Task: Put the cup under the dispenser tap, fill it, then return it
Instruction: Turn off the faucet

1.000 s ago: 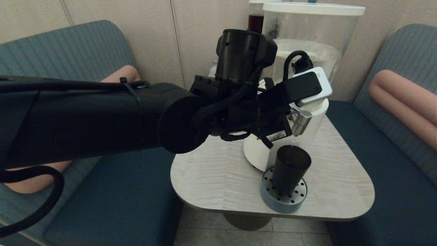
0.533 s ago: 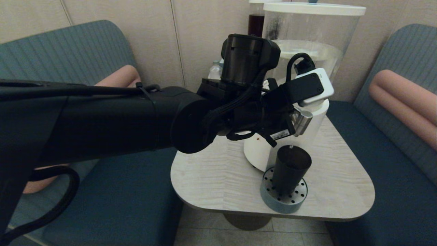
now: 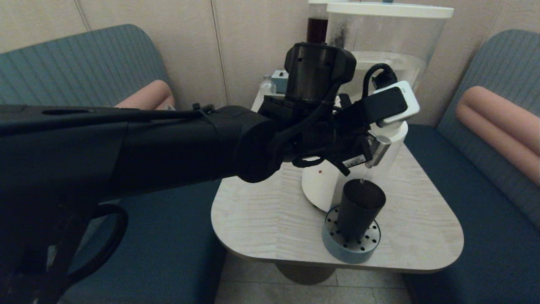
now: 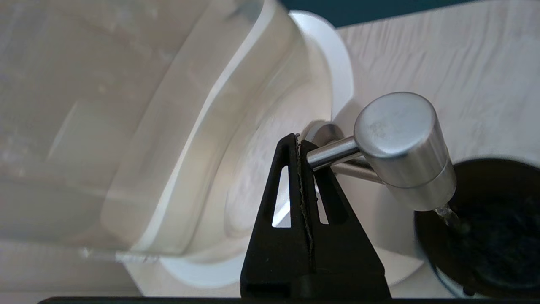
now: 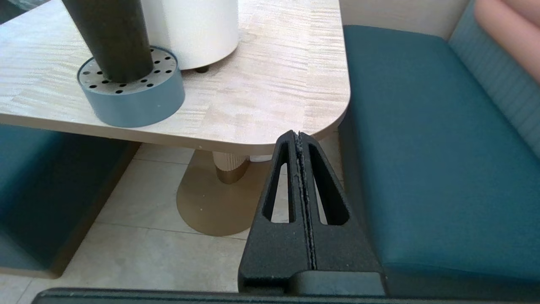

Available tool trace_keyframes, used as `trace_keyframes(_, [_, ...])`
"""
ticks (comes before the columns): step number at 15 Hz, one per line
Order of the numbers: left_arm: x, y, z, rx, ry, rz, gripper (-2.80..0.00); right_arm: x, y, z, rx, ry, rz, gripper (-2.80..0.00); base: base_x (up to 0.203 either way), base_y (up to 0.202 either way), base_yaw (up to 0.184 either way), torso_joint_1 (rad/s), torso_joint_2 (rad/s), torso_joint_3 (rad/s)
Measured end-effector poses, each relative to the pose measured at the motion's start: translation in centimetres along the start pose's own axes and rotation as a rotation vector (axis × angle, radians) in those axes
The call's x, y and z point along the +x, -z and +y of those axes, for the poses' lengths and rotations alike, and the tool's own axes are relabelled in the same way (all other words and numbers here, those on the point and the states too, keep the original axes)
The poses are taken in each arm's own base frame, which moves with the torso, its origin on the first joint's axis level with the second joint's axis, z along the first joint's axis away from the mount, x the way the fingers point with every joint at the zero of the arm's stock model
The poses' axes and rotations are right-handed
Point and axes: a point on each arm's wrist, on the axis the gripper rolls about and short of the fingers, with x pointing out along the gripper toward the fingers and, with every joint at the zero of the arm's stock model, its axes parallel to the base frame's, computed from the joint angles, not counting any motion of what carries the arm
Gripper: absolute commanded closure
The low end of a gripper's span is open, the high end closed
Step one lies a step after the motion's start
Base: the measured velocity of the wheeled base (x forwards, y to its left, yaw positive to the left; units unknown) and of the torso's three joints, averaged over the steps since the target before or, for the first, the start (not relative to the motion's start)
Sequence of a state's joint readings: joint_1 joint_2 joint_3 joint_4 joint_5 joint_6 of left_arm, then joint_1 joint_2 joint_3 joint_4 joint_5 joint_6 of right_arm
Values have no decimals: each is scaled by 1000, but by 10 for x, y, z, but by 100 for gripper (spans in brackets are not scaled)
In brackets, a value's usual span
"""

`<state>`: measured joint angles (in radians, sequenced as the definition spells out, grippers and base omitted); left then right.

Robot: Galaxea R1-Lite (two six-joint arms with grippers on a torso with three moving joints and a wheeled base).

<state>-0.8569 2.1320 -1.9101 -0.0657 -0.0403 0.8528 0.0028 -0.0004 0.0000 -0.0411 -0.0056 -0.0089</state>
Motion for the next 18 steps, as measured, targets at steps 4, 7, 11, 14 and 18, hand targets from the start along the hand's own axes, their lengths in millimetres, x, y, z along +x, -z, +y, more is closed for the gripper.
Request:
trace_keyframes(4, [5, 0, -3, 3, 0, -8, 0, 0, 0, 0, 0, 0, 0, 0, 0, 0, 0, 0, 0, 0])
trace_keyframes(7, [7, 2, -6, 4, 3, -6, 0, 0, 0, 0, 0, 1, 1, 0, 0, 0, 0, 0, 0, 0])
trace_keyframes(11, [5, 6, -11, 3, 19, 11, 0, 0, 0, 0, 0, 0, 1, 0, 0, 0, 0, 0, 0, 0])
trace_keyframes(14, [-2, 16, -21, -1, 68, 61, 0, 0, 0, 0, 0, 1, 1, 0, 0, 0, 0, 0, 0, 0])
trace_keyframes(18, [-16, 22, -17, -9, 70, 90, 0, 0, 0, 0, 0, 0, 1, 0, 0, 0, 0, 0, 0, 0])
